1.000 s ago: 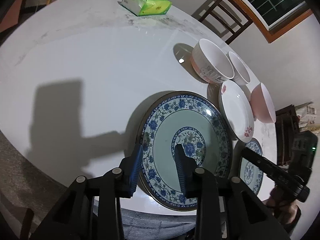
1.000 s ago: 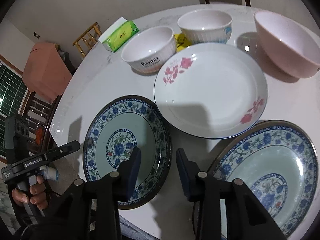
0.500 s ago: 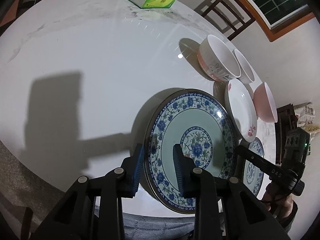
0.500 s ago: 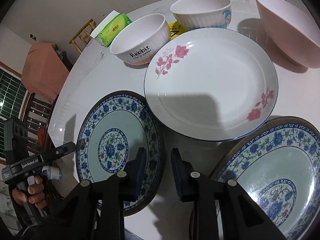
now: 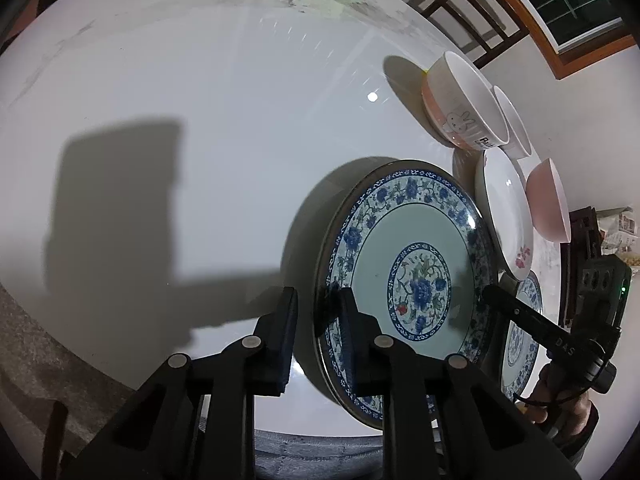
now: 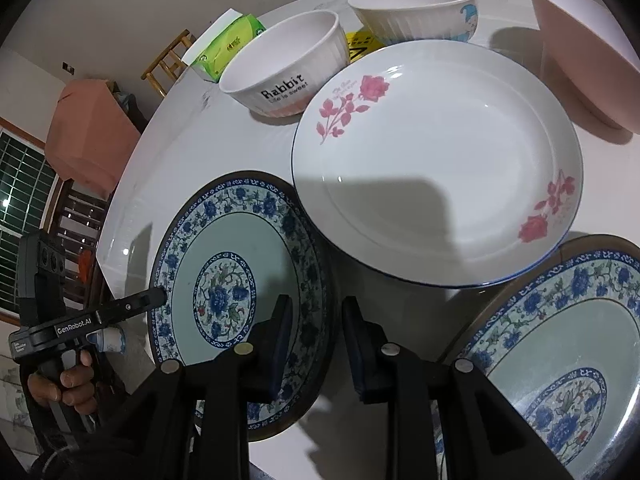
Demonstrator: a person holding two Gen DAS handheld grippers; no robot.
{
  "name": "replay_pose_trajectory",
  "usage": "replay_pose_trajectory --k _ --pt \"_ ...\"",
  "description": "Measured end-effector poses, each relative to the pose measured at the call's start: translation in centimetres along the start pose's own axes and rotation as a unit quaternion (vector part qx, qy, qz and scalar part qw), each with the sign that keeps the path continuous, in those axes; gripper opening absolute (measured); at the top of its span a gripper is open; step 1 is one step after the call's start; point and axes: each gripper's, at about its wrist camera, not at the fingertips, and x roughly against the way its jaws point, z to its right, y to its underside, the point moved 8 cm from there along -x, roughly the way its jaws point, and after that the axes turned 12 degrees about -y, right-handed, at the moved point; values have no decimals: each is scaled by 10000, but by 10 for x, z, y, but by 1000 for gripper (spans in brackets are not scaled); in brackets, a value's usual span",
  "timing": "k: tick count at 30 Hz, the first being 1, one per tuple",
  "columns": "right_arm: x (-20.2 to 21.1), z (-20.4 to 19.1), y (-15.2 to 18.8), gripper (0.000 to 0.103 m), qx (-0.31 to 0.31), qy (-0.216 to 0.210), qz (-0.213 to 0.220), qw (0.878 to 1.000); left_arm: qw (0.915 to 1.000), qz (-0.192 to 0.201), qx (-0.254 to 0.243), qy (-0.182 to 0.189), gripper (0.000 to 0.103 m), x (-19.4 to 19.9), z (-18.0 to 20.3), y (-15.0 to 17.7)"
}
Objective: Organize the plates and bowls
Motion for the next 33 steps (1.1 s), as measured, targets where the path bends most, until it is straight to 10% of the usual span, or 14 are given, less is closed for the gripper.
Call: replay_pose_trajectory --k 33 --pt "-44 -48 8 18 242 87 407 9988 9954 700 -346 -549 13 17 -37 -35"
